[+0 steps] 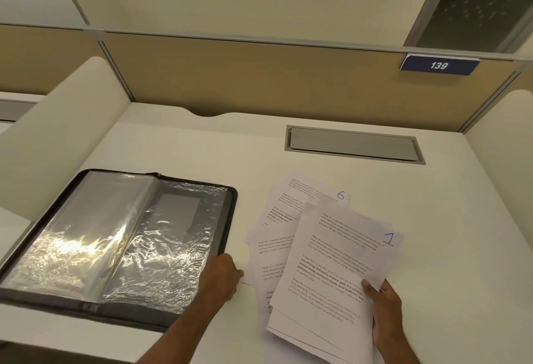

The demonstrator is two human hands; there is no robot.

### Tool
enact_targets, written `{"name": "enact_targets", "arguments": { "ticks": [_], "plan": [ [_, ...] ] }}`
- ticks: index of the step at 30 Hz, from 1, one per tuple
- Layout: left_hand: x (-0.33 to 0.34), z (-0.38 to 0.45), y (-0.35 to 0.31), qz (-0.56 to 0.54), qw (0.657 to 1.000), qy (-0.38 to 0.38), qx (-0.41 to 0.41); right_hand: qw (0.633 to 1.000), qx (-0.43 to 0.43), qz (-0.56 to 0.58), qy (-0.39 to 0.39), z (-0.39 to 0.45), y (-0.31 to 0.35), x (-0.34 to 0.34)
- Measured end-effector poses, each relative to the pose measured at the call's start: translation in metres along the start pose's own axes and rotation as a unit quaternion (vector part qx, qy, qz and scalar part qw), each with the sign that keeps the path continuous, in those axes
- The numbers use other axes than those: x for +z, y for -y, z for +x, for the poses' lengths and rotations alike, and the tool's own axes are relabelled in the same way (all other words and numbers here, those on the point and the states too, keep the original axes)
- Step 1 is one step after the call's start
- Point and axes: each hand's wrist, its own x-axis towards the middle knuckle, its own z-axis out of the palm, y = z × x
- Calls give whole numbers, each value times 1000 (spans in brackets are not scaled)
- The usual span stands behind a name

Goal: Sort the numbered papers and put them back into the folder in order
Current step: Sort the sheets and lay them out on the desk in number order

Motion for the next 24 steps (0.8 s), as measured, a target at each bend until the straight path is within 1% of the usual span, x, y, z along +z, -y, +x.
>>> {"name": "enact_targets", "arguments": {
  "ticks": [2,4,6,7,9,11,12,14,17,21,24],
  "plan": [
    [1,-3,-1,3,1000,-1,3,1000,0,-4,1,0,0,0],
    [1,-4,-1,58,998,-8,31,1000,0,-4,1,-1,0,1],
    [1,-6,-2,75,996,-11,41,1000,1,-8,1,-1,-1,0],
    [1,-5,-3,53,998,-3,35,1000,0,-7,2,-1,-1,0],
    [1,-6,-7,-72,997,31,8,1000,0,-4,3,-1,-1,-1],
    [-2,-10,-15,-201,975,89,-17,1000,2,2,5,-2,-1,-1],
    [-2,-12,-18,-245,963,112,-18,1000,4,5,5,-2,0,-1],
    [0,-12,-20,-283,951,125,-9,1000,6,8,7,-1,0,-1],
    [4,-10,-18,-297,951,88,1,1000,9,9,7,-3,2,0],
    [-14,-13,-13,-318,946,21,56,1000,8,8,2,-5,3,0],
    [-40,-17,-6,-367,926,-39,73,1000,16,1,-3,-3,2,-1]
  ]
}}
